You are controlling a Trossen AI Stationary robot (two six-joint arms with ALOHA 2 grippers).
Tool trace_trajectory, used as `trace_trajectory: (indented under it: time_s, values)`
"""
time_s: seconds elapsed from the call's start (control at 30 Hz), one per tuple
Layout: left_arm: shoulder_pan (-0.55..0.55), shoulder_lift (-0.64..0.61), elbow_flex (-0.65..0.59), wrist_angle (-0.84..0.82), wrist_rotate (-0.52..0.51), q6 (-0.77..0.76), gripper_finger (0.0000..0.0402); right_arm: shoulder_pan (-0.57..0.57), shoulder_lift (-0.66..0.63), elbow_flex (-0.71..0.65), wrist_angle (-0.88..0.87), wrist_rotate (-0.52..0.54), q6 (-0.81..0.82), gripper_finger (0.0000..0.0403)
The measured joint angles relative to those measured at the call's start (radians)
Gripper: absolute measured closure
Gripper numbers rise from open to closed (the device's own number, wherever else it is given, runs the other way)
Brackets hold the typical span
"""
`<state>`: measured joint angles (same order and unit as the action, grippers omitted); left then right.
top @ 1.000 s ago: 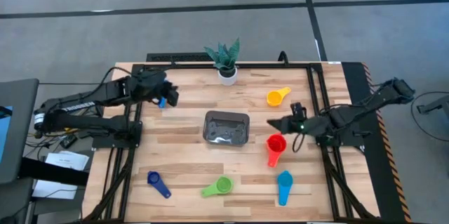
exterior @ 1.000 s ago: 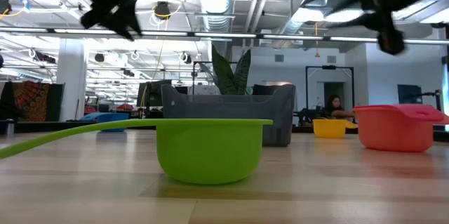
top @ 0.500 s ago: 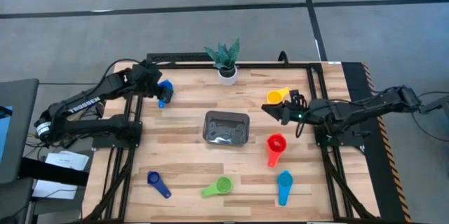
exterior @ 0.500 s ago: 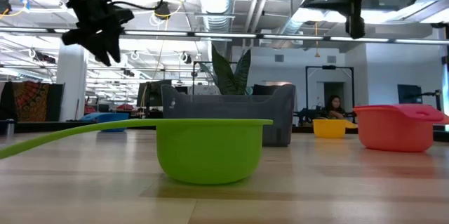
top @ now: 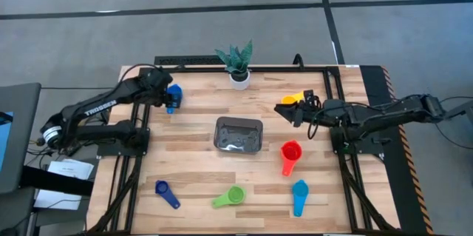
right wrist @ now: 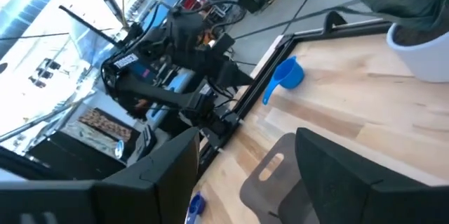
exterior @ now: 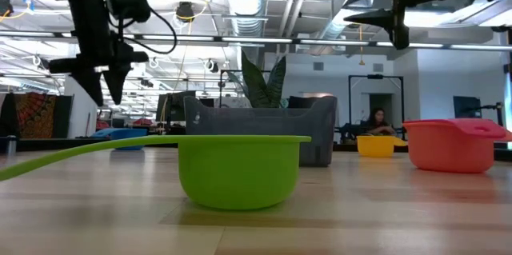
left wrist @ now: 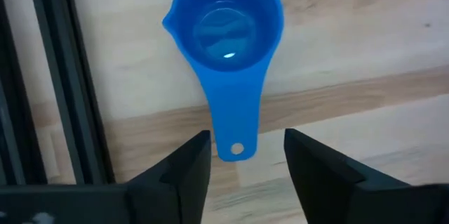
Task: Nest measuring cups in basket
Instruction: Stack the blue measuring cup on top of the red measuring cup
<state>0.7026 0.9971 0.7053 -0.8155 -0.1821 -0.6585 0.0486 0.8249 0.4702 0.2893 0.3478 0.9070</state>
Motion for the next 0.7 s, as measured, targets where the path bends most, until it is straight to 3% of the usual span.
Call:
trace_trajectory:
  time_s: [0.33, 0.7]
  values:
    - [0.003, 0.098, -0.002, 0.003, -0.015, -0.001, 0.0166, -0.032, 0.0, 0.0, -0.035, -0.02, -0.03, 0.0143]
    - [0.096, 0.166, -0.003, 0.003, 0.04, 0.053, 0.0161, -0.109, 0.0, 0.0, -0.05, -0.143, -0.044, 0.0143]
